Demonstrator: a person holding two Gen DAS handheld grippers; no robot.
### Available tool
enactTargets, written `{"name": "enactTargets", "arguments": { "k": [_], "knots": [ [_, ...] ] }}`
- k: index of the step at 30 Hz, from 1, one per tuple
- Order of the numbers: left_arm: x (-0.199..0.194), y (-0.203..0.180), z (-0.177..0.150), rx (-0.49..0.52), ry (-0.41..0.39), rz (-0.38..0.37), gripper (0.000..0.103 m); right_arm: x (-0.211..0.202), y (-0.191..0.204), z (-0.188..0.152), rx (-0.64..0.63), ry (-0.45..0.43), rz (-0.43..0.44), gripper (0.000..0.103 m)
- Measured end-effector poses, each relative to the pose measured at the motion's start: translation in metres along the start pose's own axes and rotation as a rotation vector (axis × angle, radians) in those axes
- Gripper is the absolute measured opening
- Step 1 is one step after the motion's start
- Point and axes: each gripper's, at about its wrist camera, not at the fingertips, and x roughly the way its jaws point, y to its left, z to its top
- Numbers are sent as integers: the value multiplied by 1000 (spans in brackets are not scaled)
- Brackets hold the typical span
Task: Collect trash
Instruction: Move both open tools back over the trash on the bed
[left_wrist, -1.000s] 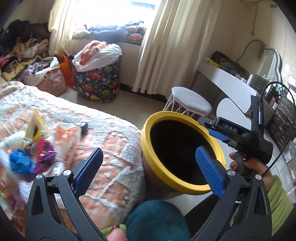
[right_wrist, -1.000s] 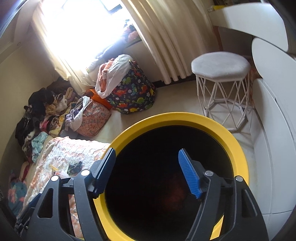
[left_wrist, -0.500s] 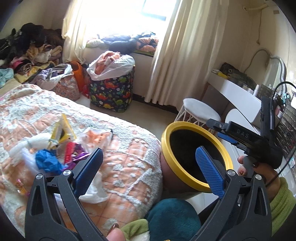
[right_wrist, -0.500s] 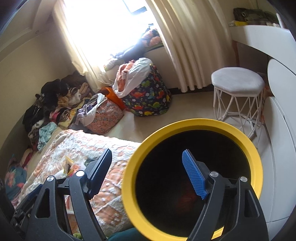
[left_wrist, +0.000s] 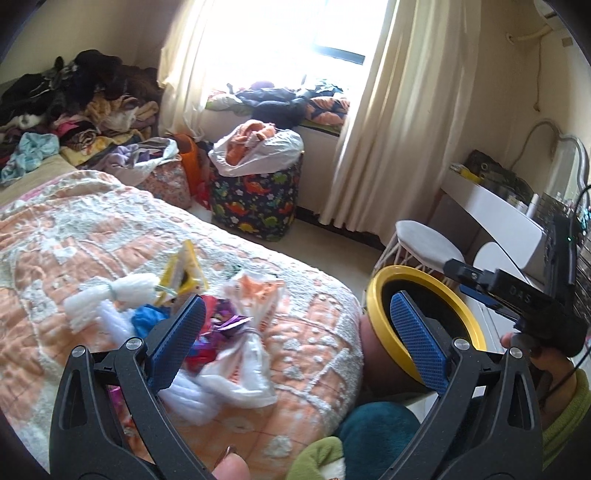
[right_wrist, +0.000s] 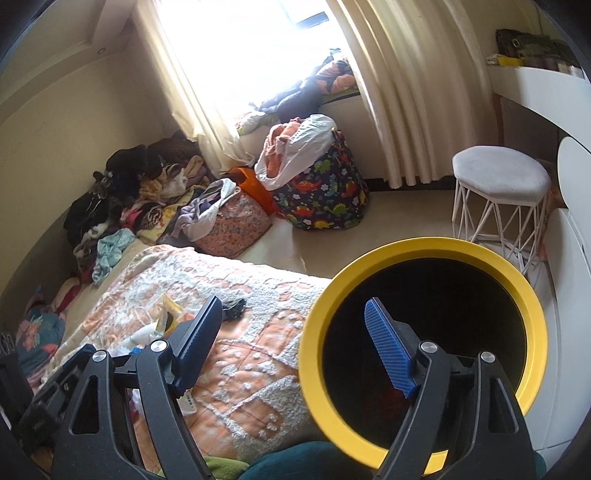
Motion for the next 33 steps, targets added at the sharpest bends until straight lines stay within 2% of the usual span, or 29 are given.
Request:
{"name": "enactTargets", "arguments": {
  "k": [14,33],
  "knots": [
    [-20,55,7,-102,-54,84,92,3,38,-9,-88,32,55,81],
    [-37,132,0,-255,-69,186,92,31,119,-52,-256,145,121,83]
  ]
}}
